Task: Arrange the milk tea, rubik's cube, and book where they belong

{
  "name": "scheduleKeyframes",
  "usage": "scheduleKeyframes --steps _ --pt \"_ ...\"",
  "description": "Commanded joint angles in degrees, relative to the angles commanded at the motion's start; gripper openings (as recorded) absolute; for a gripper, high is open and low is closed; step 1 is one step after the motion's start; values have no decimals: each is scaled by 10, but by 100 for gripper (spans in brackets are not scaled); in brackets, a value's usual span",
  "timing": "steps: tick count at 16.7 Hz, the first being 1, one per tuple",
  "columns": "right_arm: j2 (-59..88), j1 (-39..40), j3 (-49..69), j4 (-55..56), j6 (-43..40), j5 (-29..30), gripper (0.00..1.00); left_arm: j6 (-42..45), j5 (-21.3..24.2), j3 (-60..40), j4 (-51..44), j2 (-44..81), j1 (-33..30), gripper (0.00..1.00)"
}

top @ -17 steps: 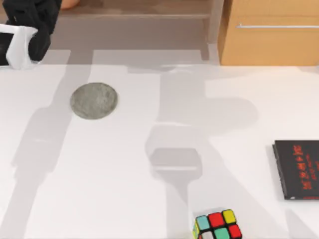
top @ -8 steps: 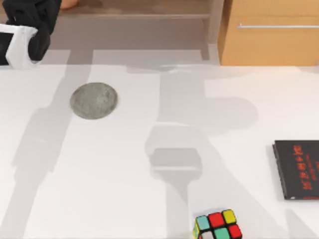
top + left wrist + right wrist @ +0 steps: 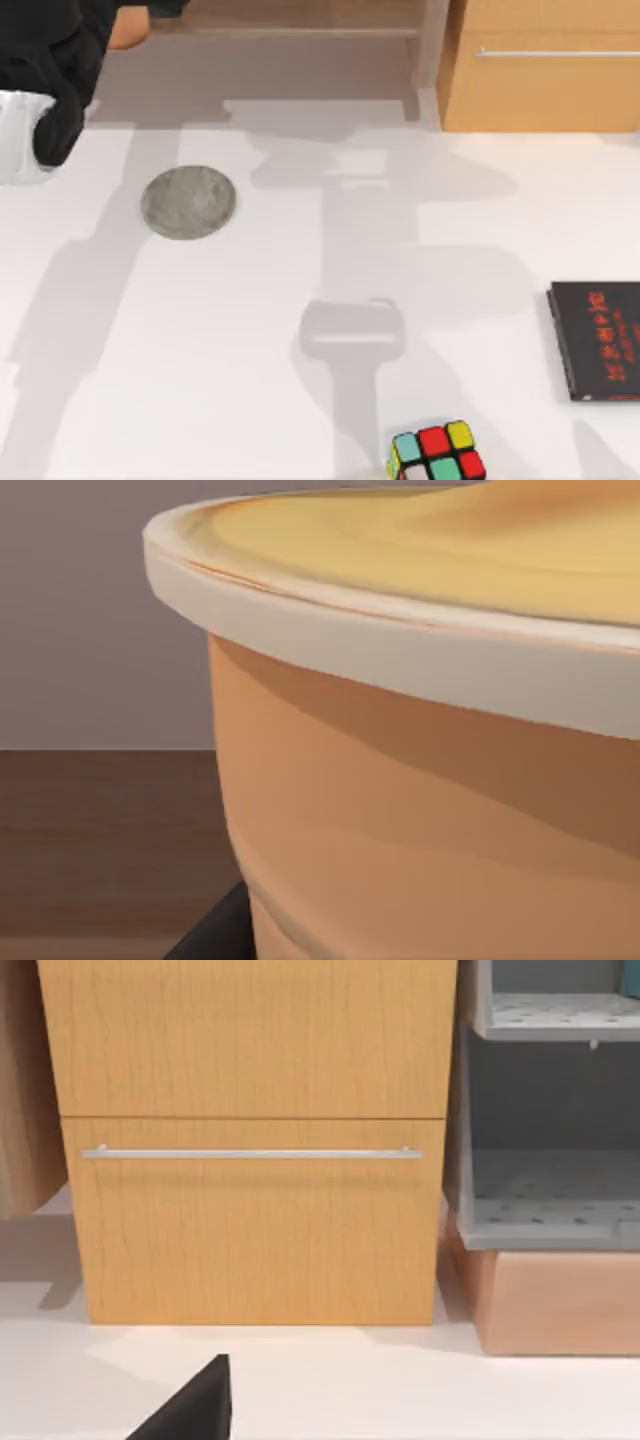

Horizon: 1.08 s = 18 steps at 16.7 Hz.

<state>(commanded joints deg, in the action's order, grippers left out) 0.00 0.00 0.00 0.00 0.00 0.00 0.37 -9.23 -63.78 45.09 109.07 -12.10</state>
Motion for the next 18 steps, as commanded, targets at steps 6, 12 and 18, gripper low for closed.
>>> scheduleKeyframes --steps 6,12,18 --pt "0 0 0 0 0 0 100 0 -9 73 19 -61 -8 0" --pt "0 0 0 0 0 0 100 -4 -16 84 58 -67 4 0" --pt "0 0 0 0 0 0 100 -16 -68 151 246 -16 -11 0"
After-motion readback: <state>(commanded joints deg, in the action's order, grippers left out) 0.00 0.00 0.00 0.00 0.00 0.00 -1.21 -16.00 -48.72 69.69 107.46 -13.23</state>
